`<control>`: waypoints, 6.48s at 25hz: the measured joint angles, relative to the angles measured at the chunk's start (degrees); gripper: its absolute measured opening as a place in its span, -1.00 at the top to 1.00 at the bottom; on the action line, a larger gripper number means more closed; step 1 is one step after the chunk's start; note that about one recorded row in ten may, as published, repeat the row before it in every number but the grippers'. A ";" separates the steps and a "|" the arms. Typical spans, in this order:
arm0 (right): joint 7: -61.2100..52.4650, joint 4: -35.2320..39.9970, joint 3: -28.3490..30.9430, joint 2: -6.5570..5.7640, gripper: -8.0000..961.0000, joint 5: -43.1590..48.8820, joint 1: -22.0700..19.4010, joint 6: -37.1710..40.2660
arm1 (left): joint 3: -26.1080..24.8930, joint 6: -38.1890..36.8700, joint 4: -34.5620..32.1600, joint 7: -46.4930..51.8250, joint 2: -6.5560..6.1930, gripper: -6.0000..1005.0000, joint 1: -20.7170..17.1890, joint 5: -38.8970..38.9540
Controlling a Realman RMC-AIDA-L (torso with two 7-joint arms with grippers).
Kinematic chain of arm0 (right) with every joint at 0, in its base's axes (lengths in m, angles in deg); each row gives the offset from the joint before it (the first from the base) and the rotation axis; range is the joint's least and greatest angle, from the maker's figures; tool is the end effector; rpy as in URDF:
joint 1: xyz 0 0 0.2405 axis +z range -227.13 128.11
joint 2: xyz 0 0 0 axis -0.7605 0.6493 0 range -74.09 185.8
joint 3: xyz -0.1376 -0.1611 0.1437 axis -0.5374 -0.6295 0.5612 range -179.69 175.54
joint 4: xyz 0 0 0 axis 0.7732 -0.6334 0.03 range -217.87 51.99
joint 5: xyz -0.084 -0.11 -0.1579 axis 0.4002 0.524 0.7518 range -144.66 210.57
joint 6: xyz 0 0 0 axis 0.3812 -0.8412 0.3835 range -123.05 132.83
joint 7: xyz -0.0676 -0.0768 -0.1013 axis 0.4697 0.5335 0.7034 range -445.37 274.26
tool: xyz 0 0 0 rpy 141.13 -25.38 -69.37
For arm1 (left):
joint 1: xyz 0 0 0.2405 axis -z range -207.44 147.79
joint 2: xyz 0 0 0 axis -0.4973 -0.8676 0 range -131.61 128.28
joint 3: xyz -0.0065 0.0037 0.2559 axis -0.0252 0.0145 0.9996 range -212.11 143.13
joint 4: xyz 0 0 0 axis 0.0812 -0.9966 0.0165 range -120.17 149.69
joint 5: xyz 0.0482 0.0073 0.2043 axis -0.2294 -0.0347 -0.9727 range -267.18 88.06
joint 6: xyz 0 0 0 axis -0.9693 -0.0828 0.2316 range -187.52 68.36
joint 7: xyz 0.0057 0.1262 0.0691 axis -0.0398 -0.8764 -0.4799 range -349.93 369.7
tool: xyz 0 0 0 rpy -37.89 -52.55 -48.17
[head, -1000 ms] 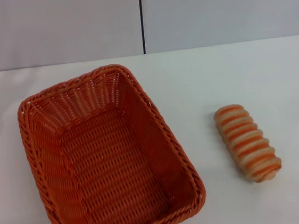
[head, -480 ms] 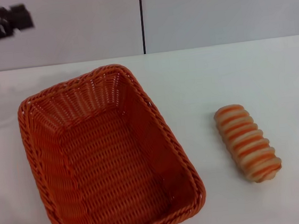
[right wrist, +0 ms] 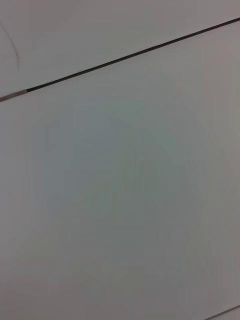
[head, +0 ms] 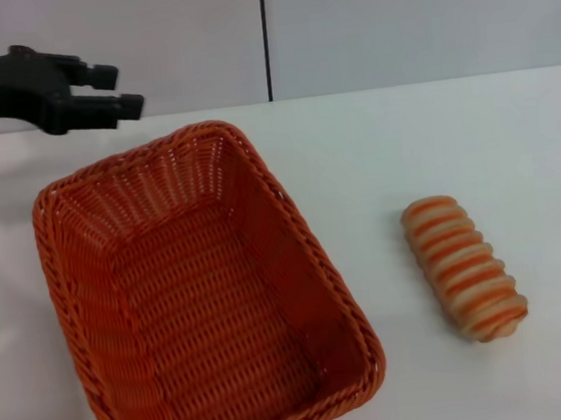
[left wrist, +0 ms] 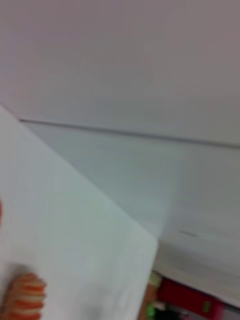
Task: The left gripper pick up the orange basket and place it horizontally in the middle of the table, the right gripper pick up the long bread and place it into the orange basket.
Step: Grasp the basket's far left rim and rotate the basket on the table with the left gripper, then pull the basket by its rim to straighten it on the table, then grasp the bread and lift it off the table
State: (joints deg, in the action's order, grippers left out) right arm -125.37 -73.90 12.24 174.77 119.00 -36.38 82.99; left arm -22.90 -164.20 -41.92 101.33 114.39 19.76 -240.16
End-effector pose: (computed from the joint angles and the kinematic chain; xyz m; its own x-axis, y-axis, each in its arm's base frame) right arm 0.4283 0.2278 0.0736 0.4634 0.1280 -0.8768 -0.8788 0.1935 -0.4362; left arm -0.2187 0.3845 0.0983 0.8940 0.3597 0.2670 0.4266 -0.8657 -0.2620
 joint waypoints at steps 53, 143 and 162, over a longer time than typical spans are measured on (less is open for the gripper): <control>0.02 -0.43 0.01 -0.09 -0.36 0.04 0.17 -2.57 | 31.14 20.85 2.40 17.12 1.86 0.35 -6.18 -0.46; 0.09 -0.34 -0.69 -0.83 -0.36 0.54 5.18 -6.66 | 16.01 0.25 2.52 37.58 0.11 -0.40 -37.49 31.38; -19.39 7.60 -20.81 -3.96 -0.36 3.20 5.47 -4.71 | 5.40 2.49 13.59 23.07 -5.22 -0.39 -35.92 31.87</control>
State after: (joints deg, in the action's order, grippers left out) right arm -144.76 -66.29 -8.57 170.81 122.20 -30.91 78.28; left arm -17.49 -161.71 -28.33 124.40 109.17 -16.16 -208.28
